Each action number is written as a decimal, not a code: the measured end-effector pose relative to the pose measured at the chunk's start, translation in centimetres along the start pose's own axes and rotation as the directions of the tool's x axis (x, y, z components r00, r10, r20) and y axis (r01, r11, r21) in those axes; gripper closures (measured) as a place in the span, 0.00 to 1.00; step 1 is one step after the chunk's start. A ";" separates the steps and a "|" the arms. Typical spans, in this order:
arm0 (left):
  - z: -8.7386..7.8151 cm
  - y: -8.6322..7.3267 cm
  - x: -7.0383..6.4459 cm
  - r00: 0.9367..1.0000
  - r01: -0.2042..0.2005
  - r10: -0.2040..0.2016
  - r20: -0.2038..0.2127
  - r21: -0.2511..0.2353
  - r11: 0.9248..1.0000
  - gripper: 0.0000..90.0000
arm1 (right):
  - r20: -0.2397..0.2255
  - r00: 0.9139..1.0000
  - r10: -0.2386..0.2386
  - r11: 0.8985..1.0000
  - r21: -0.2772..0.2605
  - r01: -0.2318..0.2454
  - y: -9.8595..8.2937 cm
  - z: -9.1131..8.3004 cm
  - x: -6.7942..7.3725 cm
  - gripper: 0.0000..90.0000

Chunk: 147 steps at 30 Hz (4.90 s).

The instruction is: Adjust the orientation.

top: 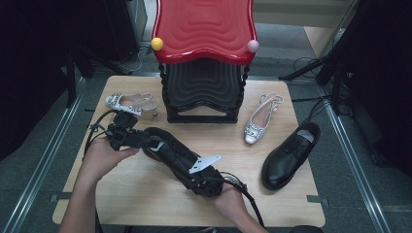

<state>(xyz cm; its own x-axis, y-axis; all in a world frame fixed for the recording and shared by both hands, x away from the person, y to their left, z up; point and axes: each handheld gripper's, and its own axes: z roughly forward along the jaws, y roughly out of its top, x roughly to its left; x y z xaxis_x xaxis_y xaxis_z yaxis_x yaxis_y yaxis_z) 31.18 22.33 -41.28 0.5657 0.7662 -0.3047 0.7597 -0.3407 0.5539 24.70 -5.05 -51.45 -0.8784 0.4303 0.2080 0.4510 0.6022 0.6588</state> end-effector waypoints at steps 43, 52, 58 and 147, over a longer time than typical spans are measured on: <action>-1.5 -5.0 6.0 0.984 0.120 -0.125 -0.130 -0.048 0.992 1.00 | 0.125 0.979 0.161 0.986 -0.053 -0.155 1.3 -1.9 -8.3 1.00; 0.0 -4.7 7.7 0.984 0.103 -0.115 -0.133 -0.091 0.990 1.00 | 0.132 0.980 0.151 0.988 -0.048 -0.146 1.0 -2.0 -7.5 1.00; 1.2 -4.1 8.0 0.988 0.100 -0.110 -0.109 -0.088 0.991 1.00 | 0.120 0.981 0.152 0.988 -0.051 -0.147 0.6 -2.0 -6.7 1.00; 5.1 -5.9 -1.5 0.985 -0.073 0.068 0.160 0.030 0.997 0.89 | 0.074 0.983 0.165 0.981 -0.111 -0.157 3.1 -2.1 -8.1 0.96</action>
<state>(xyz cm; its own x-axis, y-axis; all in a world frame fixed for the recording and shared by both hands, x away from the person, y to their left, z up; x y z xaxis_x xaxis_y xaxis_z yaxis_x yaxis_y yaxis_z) 27.46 20.41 -48.00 0.6600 0.6443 -0.3865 0.7252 -0.4120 0.5516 32.84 -8.09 -49.58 -0.7774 0.5729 0.2598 0.5627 0.4488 0.6942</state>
